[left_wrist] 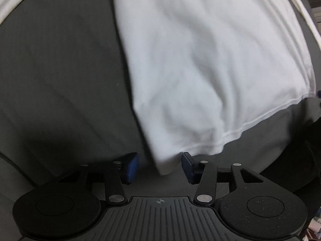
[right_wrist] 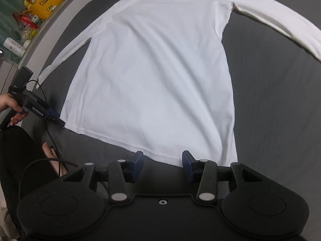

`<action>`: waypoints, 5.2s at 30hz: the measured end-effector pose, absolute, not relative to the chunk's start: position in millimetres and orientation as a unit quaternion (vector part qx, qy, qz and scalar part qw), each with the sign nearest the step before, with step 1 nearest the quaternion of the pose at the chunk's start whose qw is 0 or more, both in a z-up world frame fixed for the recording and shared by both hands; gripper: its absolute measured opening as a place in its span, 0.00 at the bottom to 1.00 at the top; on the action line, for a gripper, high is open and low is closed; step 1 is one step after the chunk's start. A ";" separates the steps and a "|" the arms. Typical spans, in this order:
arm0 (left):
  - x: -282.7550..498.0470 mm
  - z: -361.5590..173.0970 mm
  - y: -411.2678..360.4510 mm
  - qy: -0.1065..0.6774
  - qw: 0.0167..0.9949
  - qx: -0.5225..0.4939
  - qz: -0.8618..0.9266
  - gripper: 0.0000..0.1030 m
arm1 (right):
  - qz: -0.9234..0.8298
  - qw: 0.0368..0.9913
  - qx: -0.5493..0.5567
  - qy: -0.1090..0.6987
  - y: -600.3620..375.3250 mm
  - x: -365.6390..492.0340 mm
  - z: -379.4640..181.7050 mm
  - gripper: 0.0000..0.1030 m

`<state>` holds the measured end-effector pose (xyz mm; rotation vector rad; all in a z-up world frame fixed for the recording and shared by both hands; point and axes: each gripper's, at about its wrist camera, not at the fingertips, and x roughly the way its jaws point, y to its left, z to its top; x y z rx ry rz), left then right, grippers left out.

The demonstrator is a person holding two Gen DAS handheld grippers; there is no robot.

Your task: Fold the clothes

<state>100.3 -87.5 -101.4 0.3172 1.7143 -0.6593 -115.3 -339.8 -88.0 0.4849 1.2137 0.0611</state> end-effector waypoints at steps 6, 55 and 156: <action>97.7 -97.5 -88.2 0.734 0.608 0.119 -0.279 0.03 | 0.034 0.794 0.238 0.558 -345.4 -125.1 -91.6 0.41; 45.2 -71.5 -242.1 0.412 0.712 0.238 -0.517 0.87 | -0.182 0.774 0.548 0.258 -544.0 32.9 -170.2 0.07; 185.4 -63.0 -39.8 0.435 0.850 -0.180 -0.238 0.88 | 0.107 0.923 -0.127 0.346 -86.0 9.4 -120.9 0.41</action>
